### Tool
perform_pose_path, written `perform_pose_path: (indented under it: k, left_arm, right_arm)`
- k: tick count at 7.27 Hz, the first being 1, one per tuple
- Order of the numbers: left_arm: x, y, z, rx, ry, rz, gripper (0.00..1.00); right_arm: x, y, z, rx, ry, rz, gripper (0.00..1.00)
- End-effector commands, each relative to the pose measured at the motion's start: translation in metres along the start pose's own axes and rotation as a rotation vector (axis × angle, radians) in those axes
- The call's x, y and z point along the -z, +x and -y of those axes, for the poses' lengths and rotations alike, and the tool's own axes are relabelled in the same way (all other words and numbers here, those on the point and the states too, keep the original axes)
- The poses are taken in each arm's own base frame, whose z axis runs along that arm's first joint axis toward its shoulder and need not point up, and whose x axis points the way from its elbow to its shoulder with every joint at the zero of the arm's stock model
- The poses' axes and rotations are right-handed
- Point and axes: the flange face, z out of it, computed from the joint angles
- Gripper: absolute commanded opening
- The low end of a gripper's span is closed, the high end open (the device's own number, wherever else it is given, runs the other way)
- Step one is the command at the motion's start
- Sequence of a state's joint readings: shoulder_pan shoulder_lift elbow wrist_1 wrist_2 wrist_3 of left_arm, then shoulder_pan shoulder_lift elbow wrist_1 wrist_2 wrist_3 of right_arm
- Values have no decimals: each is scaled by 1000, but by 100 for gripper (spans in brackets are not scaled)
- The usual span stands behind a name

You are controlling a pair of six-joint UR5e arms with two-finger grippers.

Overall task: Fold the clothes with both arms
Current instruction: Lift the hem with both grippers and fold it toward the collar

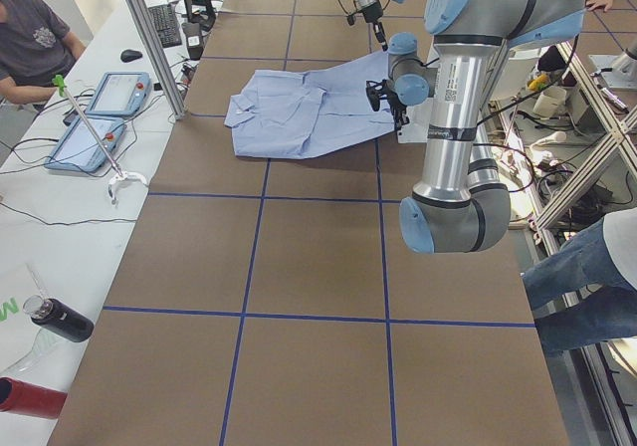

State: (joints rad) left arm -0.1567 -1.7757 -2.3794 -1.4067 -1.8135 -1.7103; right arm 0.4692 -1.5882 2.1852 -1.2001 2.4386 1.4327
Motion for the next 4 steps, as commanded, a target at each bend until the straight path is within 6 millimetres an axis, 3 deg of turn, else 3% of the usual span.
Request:
perform_pose_path:
  k: [1,2,4]
  left_arm:
    - [9,-4,-31,-40,-50,20,0]
    - [18,-7,-41,-50,-65,21,0]
    - [17,-6,-47,-30,-74,25,0]
  right_arm:
    - [-2,-2,-10,7,-64,7,0]
    - [0,1,-20,10,-85,7,0]
    - [-5,3,-27,13,-103,-3,0]
